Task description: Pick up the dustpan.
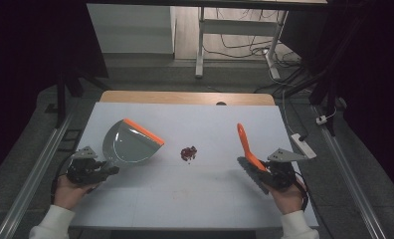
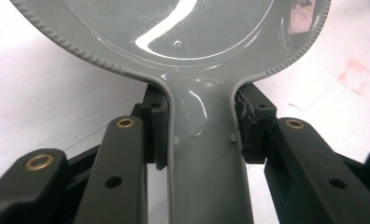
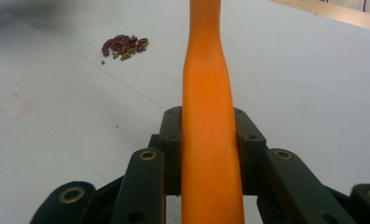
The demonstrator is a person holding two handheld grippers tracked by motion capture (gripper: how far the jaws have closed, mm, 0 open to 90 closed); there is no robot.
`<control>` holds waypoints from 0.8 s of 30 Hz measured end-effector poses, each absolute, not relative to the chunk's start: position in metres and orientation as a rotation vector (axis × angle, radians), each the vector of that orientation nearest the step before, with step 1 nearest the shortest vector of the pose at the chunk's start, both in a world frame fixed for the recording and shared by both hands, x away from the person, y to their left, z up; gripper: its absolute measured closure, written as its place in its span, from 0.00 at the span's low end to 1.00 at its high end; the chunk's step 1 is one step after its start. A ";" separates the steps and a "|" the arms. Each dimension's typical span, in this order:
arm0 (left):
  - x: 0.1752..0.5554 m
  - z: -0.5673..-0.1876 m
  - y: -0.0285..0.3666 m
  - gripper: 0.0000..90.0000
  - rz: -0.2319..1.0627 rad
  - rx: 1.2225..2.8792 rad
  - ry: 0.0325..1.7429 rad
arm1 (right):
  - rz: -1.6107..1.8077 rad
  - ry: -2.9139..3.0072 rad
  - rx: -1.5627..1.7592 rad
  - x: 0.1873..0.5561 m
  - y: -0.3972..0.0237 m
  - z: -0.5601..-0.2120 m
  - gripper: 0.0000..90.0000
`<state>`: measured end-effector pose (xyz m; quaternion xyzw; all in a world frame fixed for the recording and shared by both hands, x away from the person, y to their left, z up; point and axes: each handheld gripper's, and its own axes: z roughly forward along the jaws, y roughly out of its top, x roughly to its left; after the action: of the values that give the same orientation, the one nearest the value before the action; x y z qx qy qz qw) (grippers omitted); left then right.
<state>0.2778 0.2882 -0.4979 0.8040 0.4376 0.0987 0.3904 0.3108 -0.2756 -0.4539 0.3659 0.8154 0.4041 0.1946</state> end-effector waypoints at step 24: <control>0.269 -0.488 0.266 0.68 0.201 2.166 0.926 | 1.132 2.282 1.007 0.310 -0.275 -0.454 0.78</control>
<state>0.2687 0.2656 -0.4875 0.8478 0.3626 0.0788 0.3789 0.3102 -0.2749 -0.4544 0.3601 0.8164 0.4048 0.1998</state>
